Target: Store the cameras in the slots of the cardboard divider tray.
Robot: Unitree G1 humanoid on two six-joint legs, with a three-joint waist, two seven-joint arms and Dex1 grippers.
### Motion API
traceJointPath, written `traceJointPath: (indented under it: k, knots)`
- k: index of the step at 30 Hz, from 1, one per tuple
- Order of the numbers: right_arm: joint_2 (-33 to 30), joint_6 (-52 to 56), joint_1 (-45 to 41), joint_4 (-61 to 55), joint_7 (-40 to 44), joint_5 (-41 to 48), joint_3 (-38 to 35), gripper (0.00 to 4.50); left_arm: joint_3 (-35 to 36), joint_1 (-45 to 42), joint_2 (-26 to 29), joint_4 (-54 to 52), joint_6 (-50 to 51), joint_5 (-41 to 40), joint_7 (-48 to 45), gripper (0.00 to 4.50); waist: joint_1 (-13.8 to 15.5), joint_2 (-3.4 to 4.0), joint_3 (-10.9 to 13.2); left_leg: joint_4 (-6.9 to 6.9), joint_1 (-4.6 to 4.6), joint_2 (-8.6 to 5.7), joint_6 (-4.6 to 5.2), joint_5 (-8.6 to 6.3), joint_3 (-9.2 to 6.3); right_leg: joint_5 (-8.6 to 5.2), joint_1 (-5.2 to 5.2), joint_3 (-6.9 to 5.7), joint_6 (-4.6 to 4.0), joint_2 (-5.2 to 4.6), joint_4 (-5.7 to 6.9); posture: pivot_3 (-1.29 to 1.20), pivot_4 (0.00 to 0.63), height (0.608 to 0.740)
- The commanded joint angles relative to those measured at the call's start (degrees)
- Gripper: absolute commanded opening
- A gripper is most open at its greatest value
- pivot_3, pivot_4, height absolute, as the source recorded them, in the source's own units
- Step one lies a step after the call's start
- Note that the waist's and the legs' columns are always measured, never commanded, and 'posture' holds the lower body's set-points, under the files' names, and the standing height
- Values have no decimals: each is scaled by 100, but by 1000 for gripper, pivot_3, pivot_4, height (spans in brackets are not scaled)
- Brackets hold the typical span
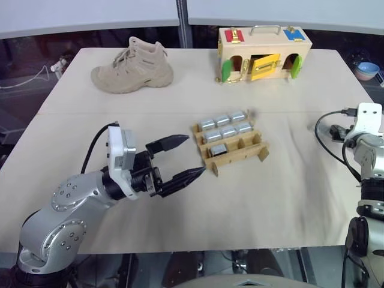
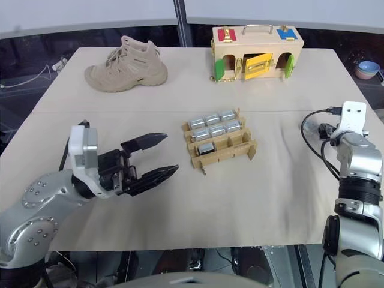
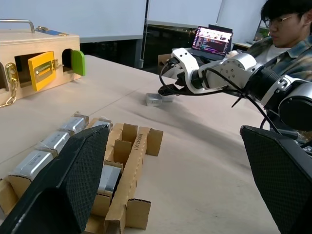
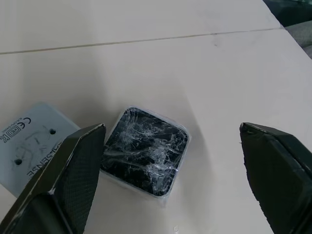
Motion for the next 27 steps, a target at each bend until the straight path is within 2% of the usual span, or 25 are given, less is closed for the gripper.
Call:
traceJointPath:
  k: [1, 6, 24, 27]
  knots:
    - [51, 286, 52, -341, -76, 115, -110, 4359, 127, 8, 52, -155, -80, -68, -45, 4500, -6, 0, 0, 0, 0, 0, 0, 0, 0, 0, 0, 0, 0, 0, 0, 0, 150, 740]
    - [289, 492, 80, -455, -207, 226, -175, 4359, 147, -20, 65, -127, -96, -75, -93, 4500, -31, 1, 0, 0, 2, 1, 0, 0, 1, 0, 0, 1, 0, 1, 1, 0, 150, 740]
    - [288, -18, -142, 46, -416, 306, -212, 4359, 302, -81, 98, -22, -129, -186, -268, 4500, -31, 1, 1, 0, 1, 1, 0, 0, 2, 0, -1, 2, 0, 2, 0, 0, 150, 740]
    - [310, 43, -116, 11, -434, 364, -245, 3567, 325, -106, 102, 22, -135, -171, -312, 4500, -31, 1, 1, 0, 1, 1, 0, 0, 2, 0, -1, 2, 0, 2, 0, 0, 150, 740]
